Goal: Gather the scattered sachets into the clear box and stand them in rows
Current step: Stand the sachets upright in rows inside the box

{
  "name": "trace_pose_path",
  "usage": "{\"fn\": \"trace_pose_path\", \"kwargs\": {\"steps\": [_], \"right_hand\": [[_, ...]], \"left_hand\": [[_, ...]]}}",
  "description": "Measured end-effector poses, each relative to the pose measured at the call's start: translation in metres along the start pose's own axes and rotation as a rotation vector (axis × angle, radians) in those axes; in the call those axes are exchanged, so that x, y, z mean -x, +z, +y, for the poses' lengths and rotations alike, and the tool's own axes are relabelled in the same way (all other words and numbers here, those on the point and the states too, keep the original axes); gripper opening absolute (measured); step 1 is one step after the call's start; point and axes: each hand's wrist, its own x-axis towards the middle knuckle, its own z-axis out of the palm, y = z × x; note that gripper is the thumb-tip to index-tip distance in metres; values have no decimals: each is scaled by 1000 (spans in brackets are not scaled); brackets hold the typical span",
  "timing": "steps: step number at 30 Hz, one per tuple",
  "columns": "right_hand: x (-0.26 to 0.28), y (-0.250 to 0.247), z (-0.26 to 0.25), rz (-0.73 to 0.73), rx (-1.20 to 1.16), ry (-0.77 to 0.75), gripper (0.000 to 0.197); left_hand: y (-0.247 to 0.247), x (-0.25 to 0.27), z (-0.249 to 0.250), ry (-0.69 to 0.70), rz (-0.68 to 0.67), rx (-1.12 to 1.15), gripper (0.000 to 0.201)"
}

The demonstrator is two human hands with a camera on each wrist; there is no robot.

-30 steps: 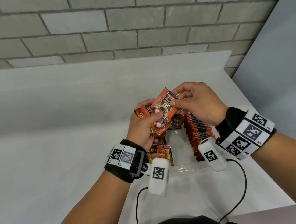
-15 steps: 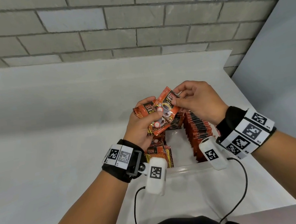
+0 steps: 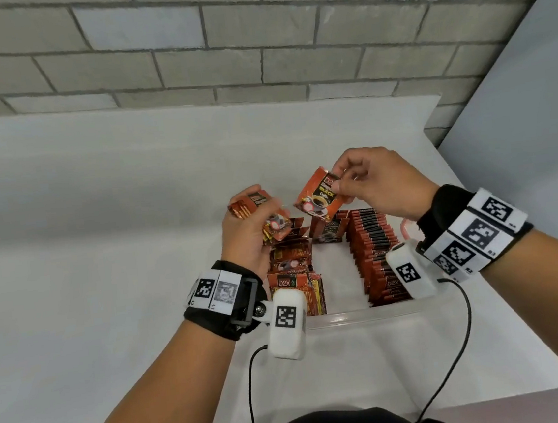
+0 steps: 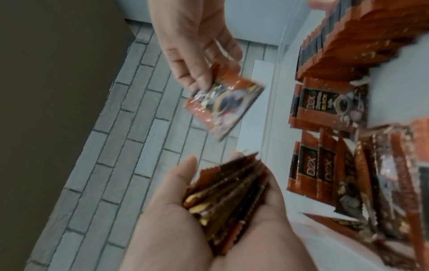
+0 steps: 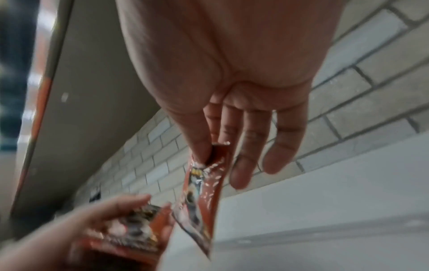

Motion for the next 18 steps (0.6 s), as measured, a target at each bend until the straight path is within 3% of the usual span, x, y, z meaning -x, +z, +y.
{"fn": "trace_pose_path", "kwargs": {"steps": [6,18], "right_hand": [[-10,15,19,-195,498,51,5],[-24,38,27,-311,737,129,16]], "left_hand": [[-10,-5,7,30,57,-63,38],[-11,-2,11,10,17,-48,30]]}}
